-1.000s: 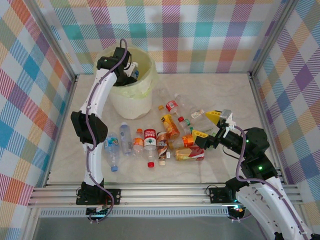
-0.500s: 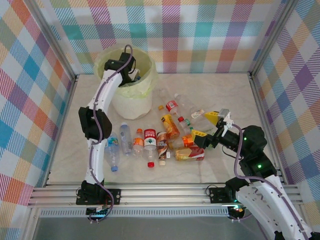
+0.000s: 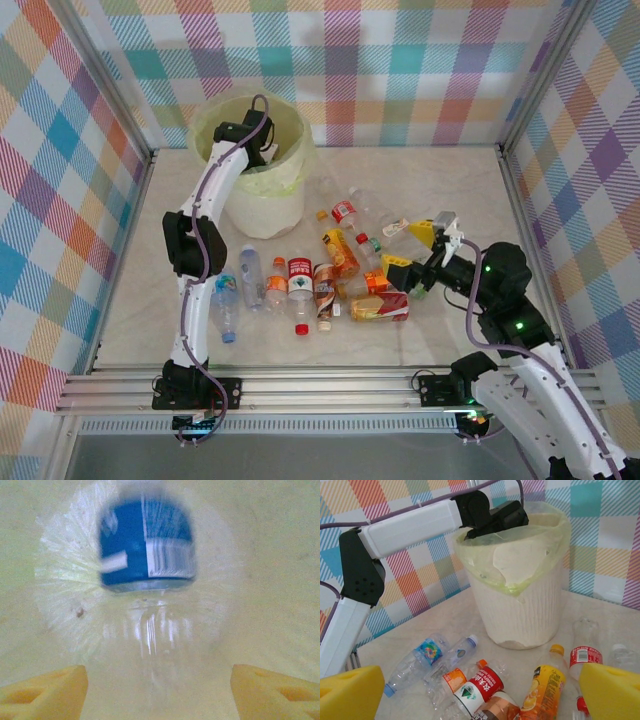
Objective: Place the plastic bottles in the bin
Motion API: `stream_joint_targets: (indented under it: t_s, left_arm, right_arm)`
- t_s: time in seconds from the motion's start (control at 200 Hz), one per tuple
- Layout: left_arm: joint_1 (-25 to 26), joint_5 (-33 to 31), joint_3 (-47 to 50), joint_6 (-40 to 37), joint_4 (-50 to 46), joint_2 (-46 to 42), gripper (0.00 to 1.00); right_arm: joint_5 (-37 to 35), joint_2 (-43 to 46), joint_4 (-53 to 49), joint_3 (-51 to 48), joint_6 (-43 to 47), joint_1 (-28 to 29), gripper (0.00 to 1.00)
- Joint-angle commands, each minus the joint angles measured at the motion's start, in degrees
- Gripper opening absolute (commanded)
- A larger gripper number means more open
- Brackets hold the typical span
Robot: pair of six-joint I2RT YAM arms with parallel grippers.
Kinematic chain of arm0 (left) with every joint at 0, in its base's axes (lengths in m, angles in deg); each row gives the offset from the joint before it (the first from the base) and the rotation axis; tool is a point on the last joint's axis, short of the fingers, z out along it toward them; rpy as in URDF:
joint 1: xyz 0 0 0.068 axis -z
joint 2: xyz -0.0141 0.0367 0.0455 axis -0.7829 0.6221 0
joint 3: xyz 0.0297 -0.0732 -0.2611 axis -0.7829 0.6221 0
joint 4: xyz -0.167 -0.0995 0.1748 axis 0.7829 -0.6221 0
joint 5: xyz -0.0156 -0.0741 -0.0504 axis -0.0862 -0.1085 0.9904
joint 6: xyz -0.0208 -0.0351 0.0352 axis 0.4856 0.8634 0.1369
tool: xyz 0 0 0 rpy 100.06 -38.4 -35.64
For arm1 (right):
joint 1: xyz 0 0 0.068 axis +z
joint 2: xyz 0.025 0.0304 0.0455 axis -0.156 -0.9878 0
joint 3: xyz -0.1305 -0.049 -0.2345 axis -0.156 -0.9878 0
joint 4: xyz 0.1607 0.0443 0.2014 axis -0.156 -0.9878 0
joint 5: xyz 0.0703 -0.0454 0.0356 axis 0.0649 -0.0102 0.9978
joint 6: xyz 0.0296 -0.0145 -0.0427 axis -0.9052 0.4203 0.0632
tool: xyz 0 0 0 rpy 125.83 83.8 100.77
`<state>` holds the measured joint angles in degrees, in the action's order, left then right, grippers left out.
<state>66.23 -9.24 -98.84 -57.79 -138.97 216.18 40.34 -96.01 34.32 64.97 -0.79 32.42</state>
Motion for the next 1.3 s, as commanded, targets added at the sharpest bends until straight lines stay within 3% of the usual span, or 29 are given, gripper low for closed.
stream_joint_targets:
  t_s: [0.0,0.44,0.93,1.295]
  left_arm:
    - [-0.19,0.89,-1.82,0.77,-0.64,-0.63,0.81]
    - [-0.11,4.15,-1.83,3.49,0.64,-8.97,1.0]
    - [-0.11,5.32,1.03,5.36,2.52,-22.55,1.0]
    - [-0.14,3.31,4.84,8.6,6.5,-29.17,1.0]
  right_arm:
    - [-0.48,-0.52,-1.26,2.03,-0.71,0.03,1.0]
    - [-7.91,-2.19,-4.86,2.97,0.48,0.03,1.0]
    - [-16.24,-4.11,-8.28,3.92,-1.23,0.06,1.0]
    - [-12.18,-9.05,-10.73,6.93,-5.72,0.07,1.0]
